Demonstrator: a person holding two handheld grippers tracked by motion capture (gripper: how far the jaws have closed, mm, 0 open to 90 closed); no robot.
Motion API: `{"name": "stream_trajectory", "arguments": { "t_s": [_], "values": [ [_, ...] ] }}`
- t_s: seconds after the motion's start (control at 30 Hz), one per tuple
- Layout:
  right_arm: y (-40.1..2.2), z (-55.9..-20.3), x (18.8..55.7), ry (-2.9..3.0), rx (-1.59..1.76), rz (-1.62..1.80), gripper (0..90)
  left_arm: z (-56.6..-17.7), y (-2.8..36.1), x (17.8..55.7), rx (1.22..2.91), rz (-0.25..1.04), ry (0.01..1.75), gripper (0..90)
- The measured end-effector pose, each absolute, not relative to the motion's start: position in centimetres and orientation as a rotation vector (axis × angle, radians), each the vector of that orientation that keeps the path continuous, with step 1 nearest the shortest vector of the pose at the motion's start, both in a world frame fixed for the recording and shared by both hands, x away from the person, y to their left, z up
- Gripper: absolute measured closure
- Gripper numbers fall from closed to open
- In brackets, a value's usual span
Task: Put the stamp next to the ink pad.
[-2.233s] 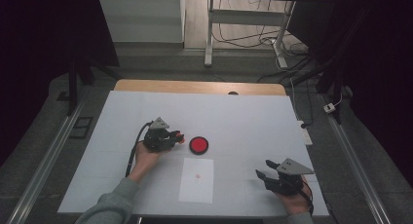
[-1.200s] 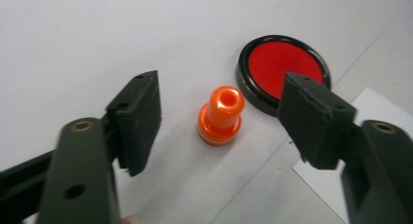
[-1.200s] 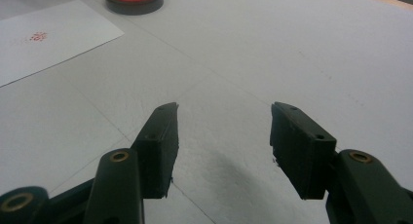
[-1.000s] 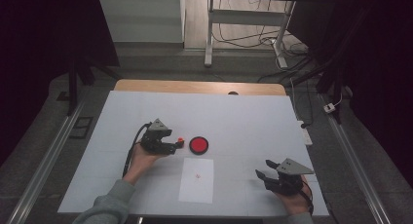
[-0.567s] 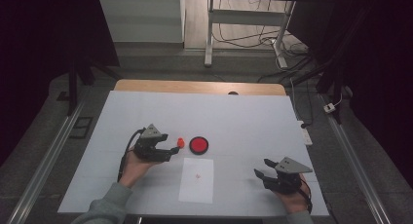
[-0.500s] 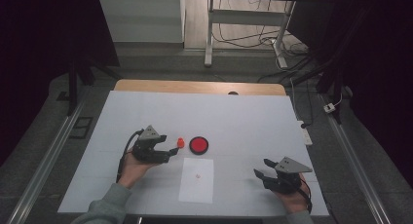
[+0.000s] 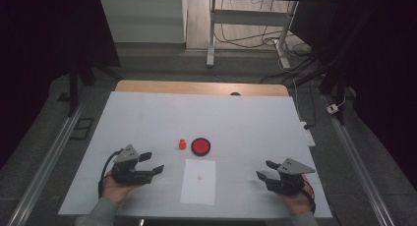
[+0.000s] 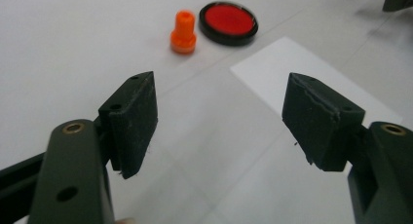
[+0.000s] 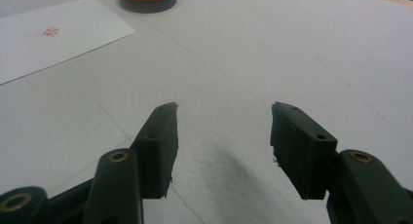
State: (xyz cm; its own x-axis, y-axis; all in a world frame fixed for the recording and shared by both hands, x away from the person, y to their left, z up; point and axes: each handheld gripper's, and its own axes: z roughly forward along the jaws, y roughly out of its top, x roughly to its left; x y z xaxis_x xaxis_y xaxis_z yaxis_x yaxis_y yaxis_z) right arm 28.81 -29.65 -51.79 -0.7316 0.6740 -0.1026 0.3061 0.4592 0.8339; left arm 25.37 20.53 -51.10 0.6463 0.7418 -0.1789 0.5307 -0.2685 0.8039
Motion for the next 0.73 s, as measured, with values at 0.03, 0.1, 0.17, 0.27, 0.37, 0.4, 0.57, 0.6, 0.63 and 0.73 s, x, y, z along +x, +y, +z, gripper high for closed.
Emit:
{"name": "stream_trajectory", "arguments": {
  "t_s": [0.03,0.1,0.17,0.27,0.37,0.4,0.57,0.6,0.63,0.73],
  "values": [
    [-29.7,-51.8,28.8,2.293,0.813,1.182,42.7,-51.2,20.8,25.0,1.947,0.288,1.003,28.9],
    [-29.9,-51.7,28.9,2.300,0.807,1.194,42.8,-51.5,21.3,24.1,1.954,0.297,1.007,29.0],
    [-30.2,-51.6,29.0,2.297,0.807,1.201,42.7,-51.5,21.6,23.5,1.960,0.304,1.002,29.0],
    [-30.4,-51.6,29.1,2.293,0.803,1.218,42.7,-51.3,21.9,23.1,1.958,0.315,0.993,29.0],
    [-30.6,-51.5,29.1,2.301,0.800,1.206,42.7,-51.3,21.9,23.1,1.955,0.318,0.988,29.1],
    [-30.5,-51.5,29.1,2.299,0.803,1.208,42.7,-51.3,21.9,23.2,1.959,0.317,0.984,29.1],
    [-30.5,-51.6,29.2,2.304,0.793,1.197,42.7,-51.3,21.8,23.2,1.971,0.324,0.974,29.2],
    [-30.5,-51.6,29.2,2.305,0.792,1.195,42.7,-51.3,21.8,23.2,1.970,0.322,0.973,29.1],
    [-30.4,-51.6,29.2,2.304,0.790,1.195,42.7,-51.3,21.8,23.3,1.969,0.324,0.976,29.1],
    [-30.4,-51.6,29.1,2.307,0.785,1.194,42.6,-51.3,21.8,23.3,1.972,0.321,0.976,29.0]
  ]
}}
